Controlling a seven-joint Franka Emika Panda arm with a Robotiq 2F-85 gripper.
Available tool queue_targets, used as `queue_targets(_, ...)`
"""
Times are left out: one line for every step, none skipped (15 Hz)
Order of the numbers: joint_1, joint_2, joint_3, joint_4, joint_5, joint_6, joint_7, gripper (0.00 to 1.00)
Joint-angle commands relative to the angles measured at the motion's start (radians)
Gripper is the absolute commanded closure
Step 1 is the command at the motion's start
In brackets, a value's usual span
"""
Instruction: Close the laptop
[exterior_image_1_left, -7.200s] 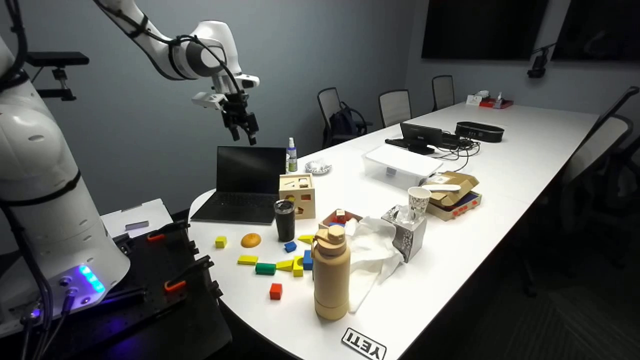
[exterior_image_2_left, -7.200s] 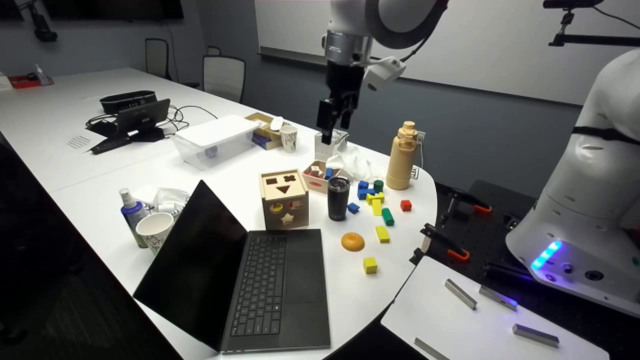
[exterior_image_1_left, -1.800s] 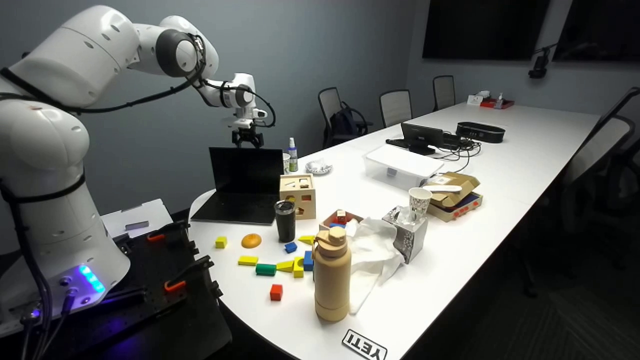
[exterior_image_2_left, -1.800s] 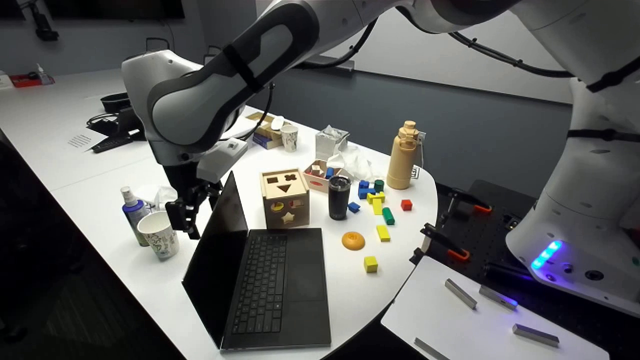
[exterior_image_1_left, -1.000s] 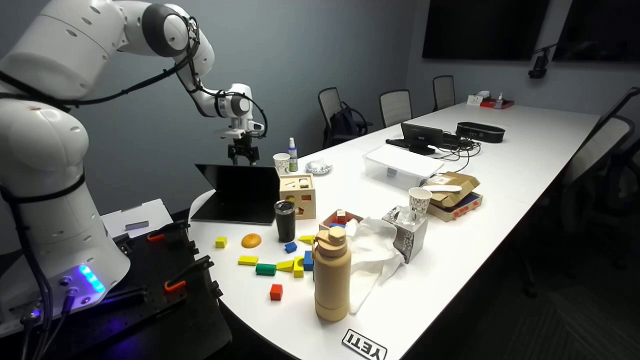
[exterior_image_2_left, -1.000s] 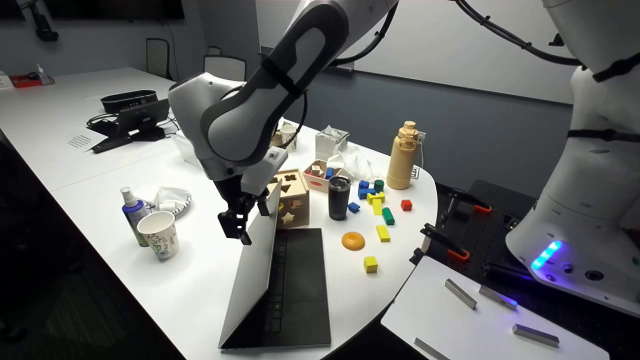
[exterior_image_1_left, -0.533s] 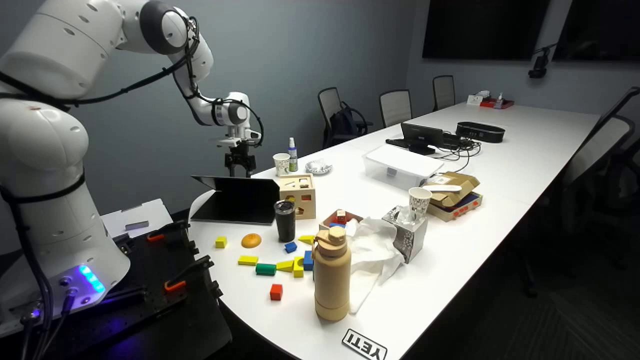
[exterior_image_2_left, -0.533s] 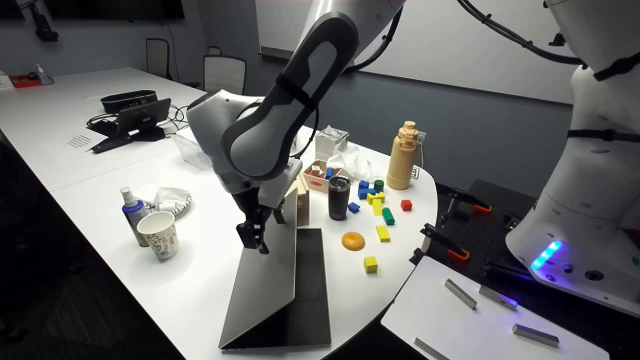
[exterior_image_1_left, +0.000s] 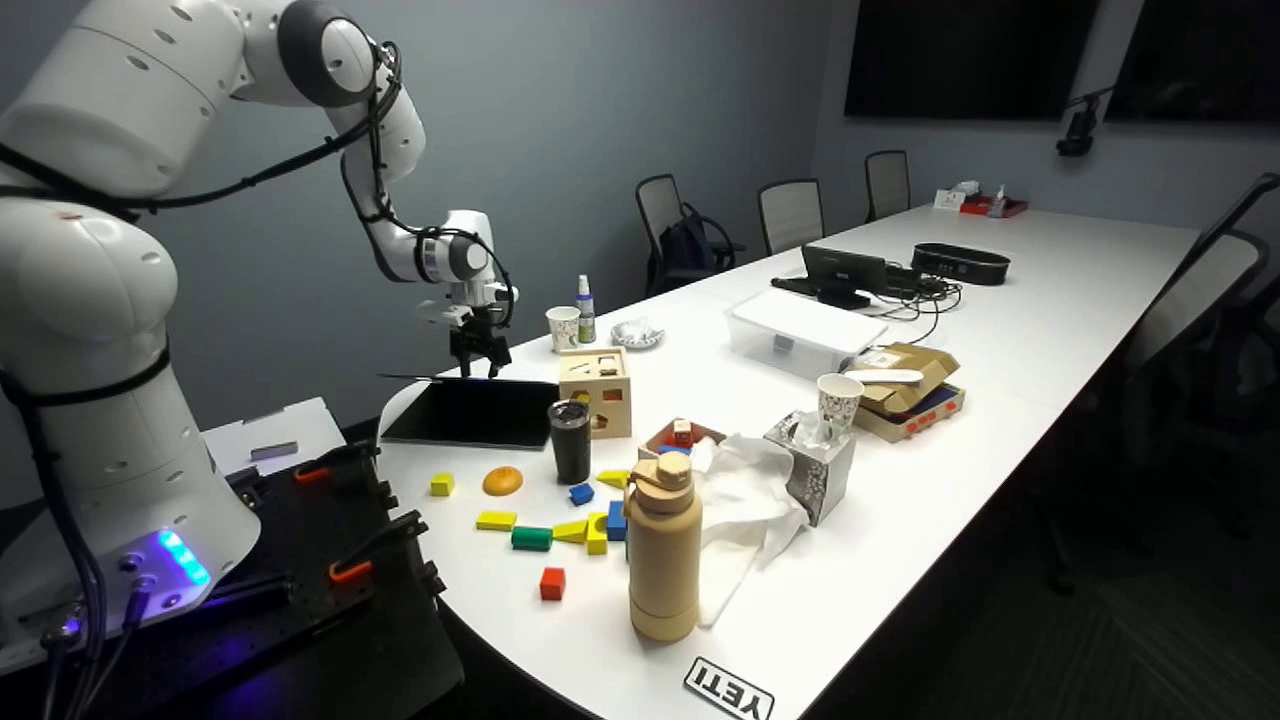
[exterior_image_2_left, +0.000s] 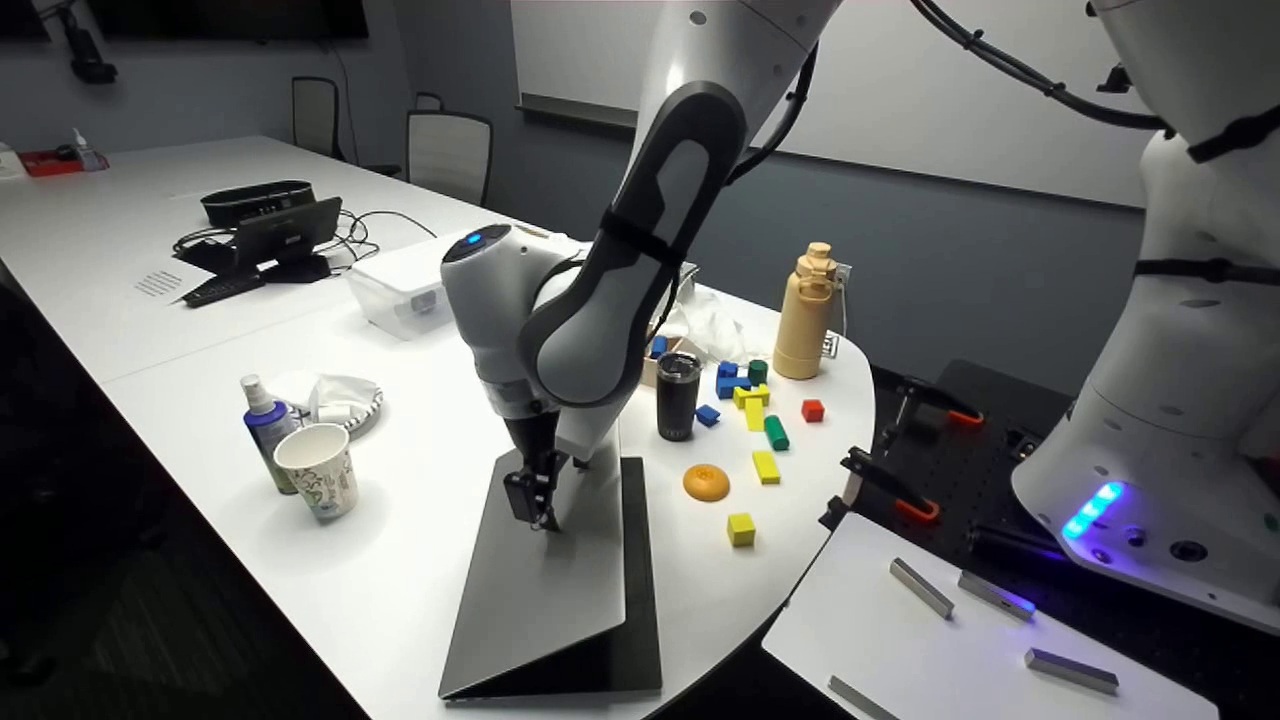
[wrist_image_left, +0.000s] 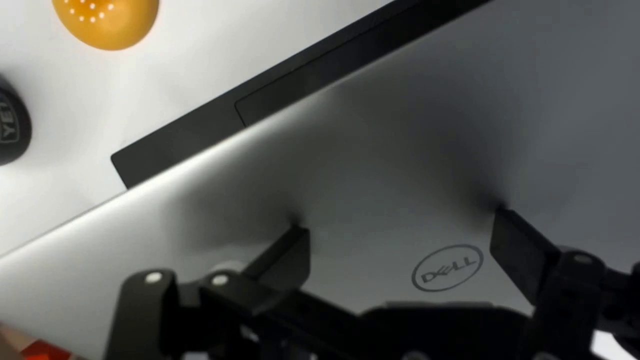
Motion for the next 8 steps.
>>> queue_targets(0.034, -0.017, -0.027, -0.073, -0.011, 0.057, 0.051, 0.0)
queue_targets(0.039, -0.016, -0.031, -0.077, -0.011, 0.056, 0.052, 0.0)
queue_targets(0.042, -0.014, -0.033, -0.081, -0.009, 0.056, 0.058, 0.0)
queue_targets(0.043, -0.013, -0.033, -0.085, -0.01, 0.057, 0.061, 0.0)
queue_targets(0.046, -0.011, -0.035, -0.088, -0.011, 0.06, 0.062, 0.0)
queue_targets(0.049, -0.01, -0.036, -0.091, -0.011, 0.061, 0.062, 0.0)
queue_targets(0.051, -0.009, -0.036, -0.094, -0.011, 0.063, 0.063, 0.0)
queue_targets(0.052, -0.007, -0.036, -0.096, -0.01, 0.065, 0.062, 0.0)
